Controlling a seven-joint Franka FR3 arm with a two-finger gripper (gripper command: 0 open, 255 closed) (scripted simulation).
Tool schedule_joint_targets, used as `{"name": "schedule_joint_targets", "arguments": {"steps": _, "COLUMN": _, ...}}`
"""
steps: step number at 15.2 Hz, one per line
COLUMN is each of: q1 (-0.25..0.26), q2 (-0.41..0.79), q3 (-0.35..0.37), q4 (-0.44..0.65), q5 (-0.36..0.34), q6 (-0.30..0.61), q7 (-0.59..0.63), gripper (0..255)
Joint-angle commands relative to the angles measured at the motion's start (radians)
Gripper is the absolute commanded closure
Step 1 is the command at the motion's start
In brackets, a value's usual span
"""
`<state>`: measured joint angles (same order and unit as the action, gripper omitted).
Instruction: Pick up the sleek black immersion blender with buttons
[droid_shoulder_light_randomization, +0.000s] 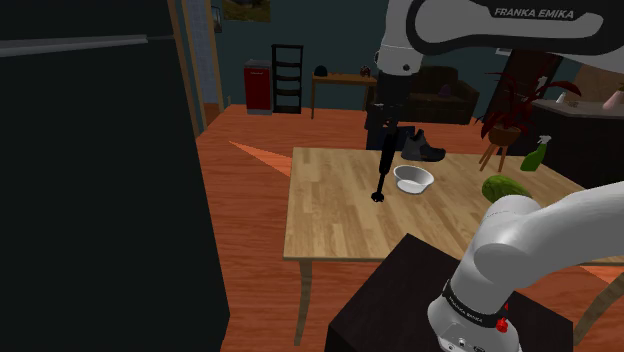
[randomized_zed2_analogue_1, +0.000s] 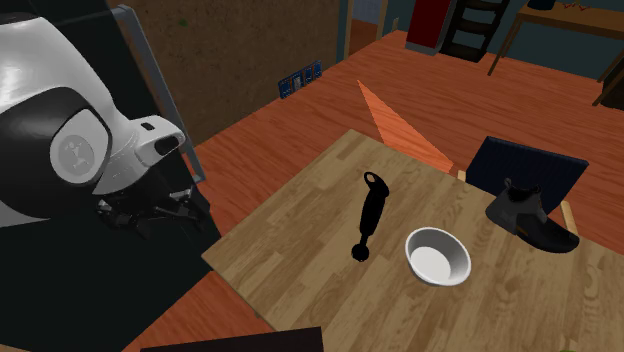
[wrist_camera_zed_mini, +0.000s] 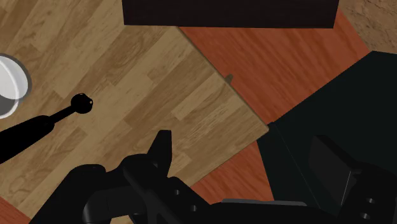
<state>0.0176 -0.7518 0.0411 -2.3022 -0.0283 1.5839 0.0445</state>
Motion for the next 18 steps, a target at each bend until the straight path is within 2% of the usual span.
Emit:
{"name": "schedule_joint_targets", "arguments": {"steps": 1, "q1": 0.0, "q2": 0.0, "q3": 0.0, "q4": 0.0, "q5": 0.0, "q6": 0.0, "q7": 0.0, "gripper": 0}}
{"name": "schedule_joint_targets", "arguments": {"steps": 11, "q1": -0.028, "q2": 0.098, "q3": -0.28, "q4": 0.046, "q5": -0.089, "q6": 0.079, "q7": -0.36, "gripper": 0}}
{"name": "schedule_joint_targets", "arguments": {"steps": 18, "q1": -0.016, "q2": 0.269, "q3": -0.477, "q4": 0.171, "q5": -0.085, "q6": 0.13, "q7": -0.621, "gripper": 0}}
